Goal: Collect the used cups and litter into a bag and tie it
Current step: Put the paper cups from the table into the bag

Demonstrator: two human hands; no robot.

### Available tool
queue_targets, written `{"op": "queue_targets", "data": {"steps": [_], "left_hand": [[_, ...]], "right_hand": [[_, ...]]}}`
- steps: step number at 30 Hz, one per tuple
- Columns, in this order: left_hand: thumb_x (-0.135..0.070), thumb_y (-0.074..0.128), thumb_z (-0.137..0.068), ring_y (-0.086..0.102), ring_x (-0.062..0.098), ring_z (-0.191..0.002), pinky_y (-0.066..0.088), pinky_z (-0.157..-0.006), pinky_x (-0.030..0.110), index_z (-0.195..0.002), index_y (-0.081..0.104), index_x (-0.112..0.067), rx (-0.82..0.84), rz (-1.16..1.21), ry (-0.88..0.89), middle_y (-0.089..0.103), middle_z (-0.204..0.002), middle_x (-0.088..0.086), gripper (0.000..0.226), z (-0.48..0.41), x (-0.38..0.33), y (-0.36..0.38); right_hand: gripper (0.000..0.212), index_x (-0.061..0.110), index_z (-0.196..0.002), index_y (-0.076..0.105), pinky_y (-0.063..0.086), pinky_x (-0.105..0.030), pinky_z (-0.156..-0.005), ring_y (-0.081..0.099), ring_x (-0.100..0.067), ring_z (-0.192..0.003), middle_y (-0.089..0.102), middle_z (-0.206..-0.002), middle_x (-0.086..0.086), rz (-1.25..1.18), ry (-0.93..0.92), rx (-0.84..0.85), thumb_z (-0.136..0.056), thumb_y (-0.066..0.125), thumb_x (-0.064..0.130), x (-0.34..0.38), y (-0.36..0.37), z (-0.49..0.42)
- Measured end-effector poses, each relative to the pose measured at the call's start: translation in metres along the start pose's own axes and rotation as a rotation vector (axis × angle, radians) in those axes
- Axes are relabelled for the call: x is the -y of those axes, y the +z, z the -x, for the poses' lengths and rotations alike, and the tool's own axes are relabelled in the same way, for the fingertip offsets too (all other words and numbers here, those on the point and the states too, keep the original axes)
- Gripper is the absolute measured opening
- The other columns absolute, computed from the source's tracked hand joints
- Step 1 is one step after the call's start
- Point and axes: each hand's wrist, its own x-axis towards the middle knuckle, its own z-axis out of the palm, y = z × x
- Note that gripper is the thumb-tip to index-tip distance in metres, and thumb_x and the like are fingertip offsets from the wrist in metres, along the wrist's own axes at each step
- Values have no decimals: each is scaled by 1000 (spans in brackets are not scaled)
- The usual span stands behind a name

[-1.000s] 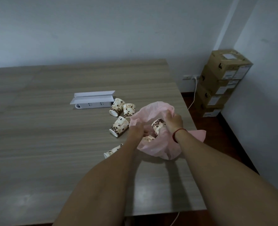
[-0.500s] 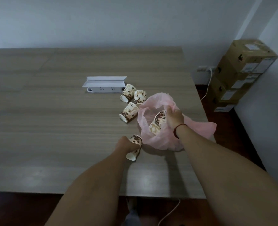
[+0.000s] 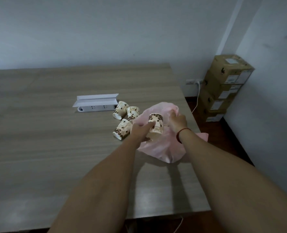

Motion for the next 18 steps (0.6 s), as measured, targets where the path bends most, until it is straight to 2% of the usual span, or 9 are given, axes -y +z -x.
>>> {"op": "queue_targets", "data": {"steps": [3, 5, 6, 7, 10, 13, 15, 16, 18], "left_hand": [[-65, 71, -64, 52, 20, -59, 41, -52, 26, -113, 65, -2, 74, -135, -8, 64, -76, 15, 80, -6, -2, 24], [-73, 65, -60, 44, 21, -51, 37, -54, 28, -81, 72, -12, 59, -232, 4, 54, -54, 4, 64, -14, 0, 33], [-71, 64, -62, 45, 21, -52, 38, -55, 29, -67, 68, -16, 50, -234, 16, 53, -51, 0, 55, -14, -2, 36], [-69, 63, -65, 49, 21, -56, 41, -57, 30, -63, 65, -20, 43, -229, 16, 56, -56, -2, 49, -17, -4, 37], [-52, 49, -85, 51, 20, -66, 42, -64, 30, -87, 66, -19, 151, -155, -37, 59, -67, 0, 37, -20, -16, 43], [-27, 32, -92, 37, 14, -53, 32, -52, 25, -74, 53, -21, 284, 26, -129, 43, -50, -4, 28, -24, -27, 48], [-21, 30, -90, 38, 13, -54, 34, -51, 24, -73, 46, -21, 329, 58, -167, 44, -52, -6, 24, -27, -33, 47], [-20, 30, -92, 46, 14, -61, 42, -57, 25, -80, 49, -19, 328, 80, -154, 53, -60, -5, 22, -31, -36, 45], [-20, 32, -96, 57, 18, -81, 49, -73, 33, -101, 54, -12, 249, 138, -109, 64, -90, 2, 24, -46, -39, 36]], "right_hand": [[53, -1, -126, 54, 46, -36, -91, 58, -35, -113, 61, -123, -20, -13, 27, -45, -96, 36, 38, 6, -7, -5], [53, -1, -123, 56, 43, -34, -82, 59, -34, -109, 63, -118, -19, -24, 26, -54, -95, 36, 39, 9, -8, -10], [52, 0, -123, 56, 40, -32, -78, 59, -31, -103, 62, -112, -17, -27, 29, -57, -95, 36, 39, 11, -8, -11], [51, 0, -123, 56, 38, -30, -76, 58, -28, -97, 60, -105, -14, -28, 40, -59, -96, 35, 39, 13, -8, -12], [51, 0, -121, 56, 36, -29, -74, 53, -24, -89, 57, -101, -13, -43, 65, -83, -97, 34, 38, 15, -7, -18], [52, -1, -121, 58, 35, -29, -77, 59, -29, -102, 63, -111, -17, -28, 64, -107, -97, 35, 38, 14, -7, -22], [50, 1, -123, 58, 37, -29, -80, 59, -33, -111, 62, -119, -19, -23, 72, -120, -97, 33, 37, 15, -6, -24], [49, 1, -120, 60, 38, -30, -82, 58, -34, -112, 62, -120, -19, -17, 75, -134, -98, 33, 36, 16, -5, -26], [40, 4, -99, 62, 38, -30, -80, 59, -32, -109, 62, -117, -20, -13, 78, -153, -99, 36, 33, 16, -2, -35]]}}
